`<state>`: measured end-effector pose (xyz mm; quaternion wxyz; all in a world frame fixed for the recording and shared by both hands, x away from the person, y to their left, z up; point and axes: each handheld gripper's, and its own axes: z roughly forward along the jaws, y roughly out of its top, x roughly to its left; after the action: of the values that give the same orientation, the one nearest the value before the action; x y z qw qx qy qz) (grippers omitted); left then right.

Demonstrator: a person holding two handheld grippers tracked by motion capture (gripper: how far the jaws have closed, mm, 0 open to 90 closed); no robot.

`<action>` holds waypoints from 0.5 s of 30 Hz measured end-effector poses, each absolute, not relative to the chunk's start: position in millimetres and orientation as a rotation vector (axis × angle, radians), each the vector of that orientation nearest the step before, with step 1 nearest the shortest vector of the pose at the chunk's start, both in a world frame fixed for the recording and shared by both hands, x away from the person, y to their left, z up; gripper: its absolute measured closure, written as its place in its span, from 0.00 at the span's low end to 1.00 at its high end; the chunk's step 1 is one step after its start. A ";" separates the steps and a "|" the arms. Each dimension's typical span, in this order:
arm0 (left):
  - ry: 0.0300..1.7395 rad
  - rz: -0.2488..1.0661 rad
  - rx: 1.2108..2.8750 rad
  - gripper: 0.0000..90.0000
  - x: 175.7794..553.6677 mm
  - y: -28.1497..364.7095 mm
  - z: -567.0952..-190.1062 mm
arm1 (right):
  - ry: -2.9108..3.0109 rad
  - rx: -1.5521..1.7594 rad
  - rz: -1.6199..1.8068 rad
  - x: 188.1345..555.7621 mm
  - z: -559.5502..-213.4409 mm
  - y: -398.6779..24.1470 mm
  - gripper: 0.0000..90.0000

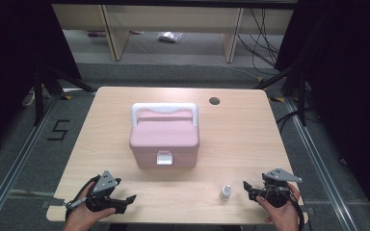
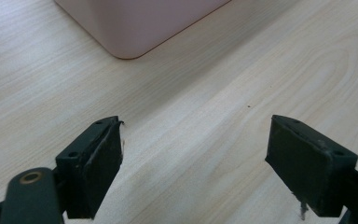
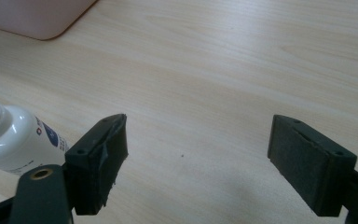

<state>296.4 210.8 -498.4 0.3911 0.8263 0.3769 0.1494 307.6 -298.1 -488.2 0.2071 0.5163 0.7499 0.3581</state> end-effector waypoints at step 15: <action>0.999 0.418 2.033 0.17 300.7 217.7 -495.6 | 2.092 1.426 1.043 313.8 -484.9 -299.3 0.18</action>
<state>300.7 217.7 -495.6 0.4067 0.8063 0.3961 0.1659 313.8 -299.3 -484.9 0.2006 0.5101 0.7485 0.3731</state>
